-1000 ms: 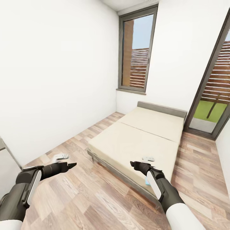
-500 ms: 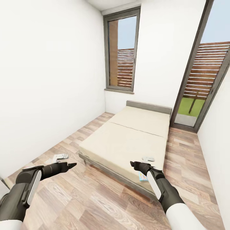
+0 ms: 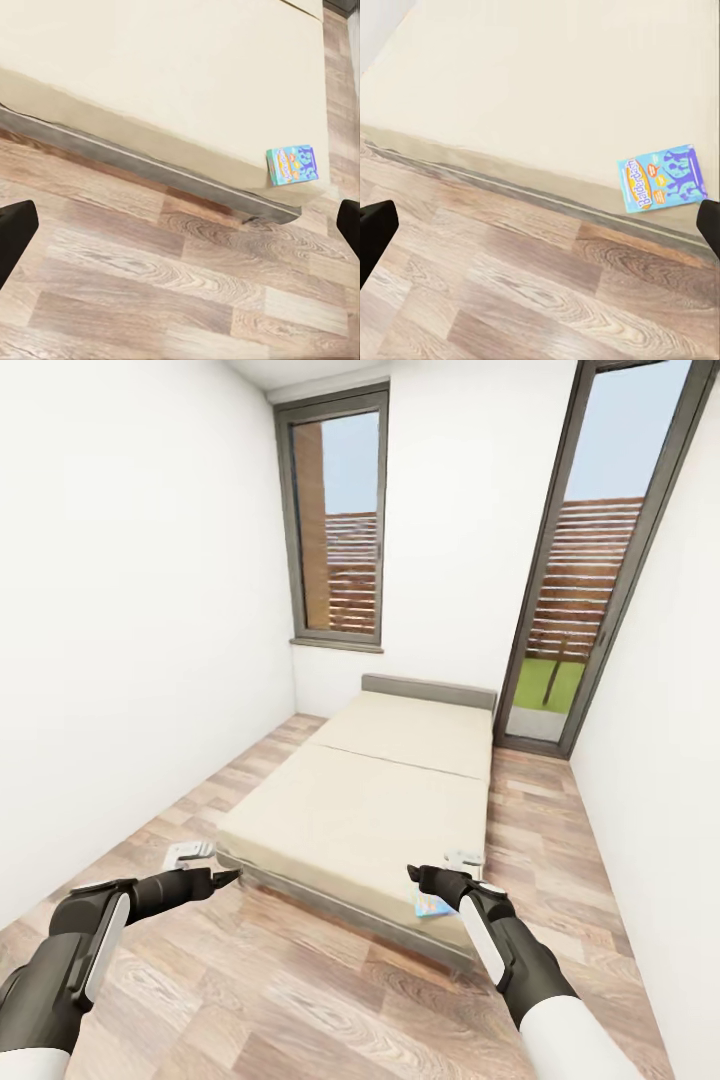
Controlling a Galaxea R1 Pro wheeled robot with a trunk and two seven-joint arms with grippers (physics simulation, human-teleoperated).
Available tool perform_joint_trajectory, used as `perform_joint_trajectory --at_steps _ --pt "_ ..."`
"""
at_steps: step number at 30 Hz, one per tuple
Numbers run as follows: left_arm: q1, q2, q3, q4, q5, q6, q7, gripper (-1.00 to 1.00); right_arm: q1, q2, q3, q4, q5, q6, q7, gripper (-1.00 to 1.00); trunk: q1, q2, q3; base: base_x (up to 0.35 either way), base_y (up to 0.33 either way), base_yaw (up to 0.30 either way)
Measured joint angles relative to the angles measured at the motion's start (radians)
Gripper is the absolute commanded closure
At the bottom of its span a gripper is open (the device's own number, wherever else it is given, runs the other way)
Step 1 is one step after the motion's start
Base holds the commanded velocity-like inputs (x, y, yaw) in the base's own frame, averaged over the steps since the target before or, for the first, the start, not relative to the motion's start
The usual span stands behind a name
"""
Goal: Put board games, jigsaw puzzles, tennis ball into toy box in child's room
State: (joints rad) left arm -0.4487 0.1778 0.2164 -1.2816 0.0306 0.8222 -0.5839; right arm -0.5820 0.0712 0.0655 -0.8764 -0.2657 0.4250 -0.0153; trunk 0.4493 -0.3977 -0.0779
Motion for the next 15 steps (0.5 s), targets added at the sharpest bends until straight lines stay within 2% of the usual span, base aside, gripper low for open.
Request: perform_joint_trajectory --at_steps 15 --pt "0.0 0.0 0.0 -0.001 0.0 0.0 -0.001 -1.0 0.0 0.0 0.0 0.0 0.0 0.0 0.0 -1.0 0.0 0.0 0.0 0.0 0.023 -0.253"
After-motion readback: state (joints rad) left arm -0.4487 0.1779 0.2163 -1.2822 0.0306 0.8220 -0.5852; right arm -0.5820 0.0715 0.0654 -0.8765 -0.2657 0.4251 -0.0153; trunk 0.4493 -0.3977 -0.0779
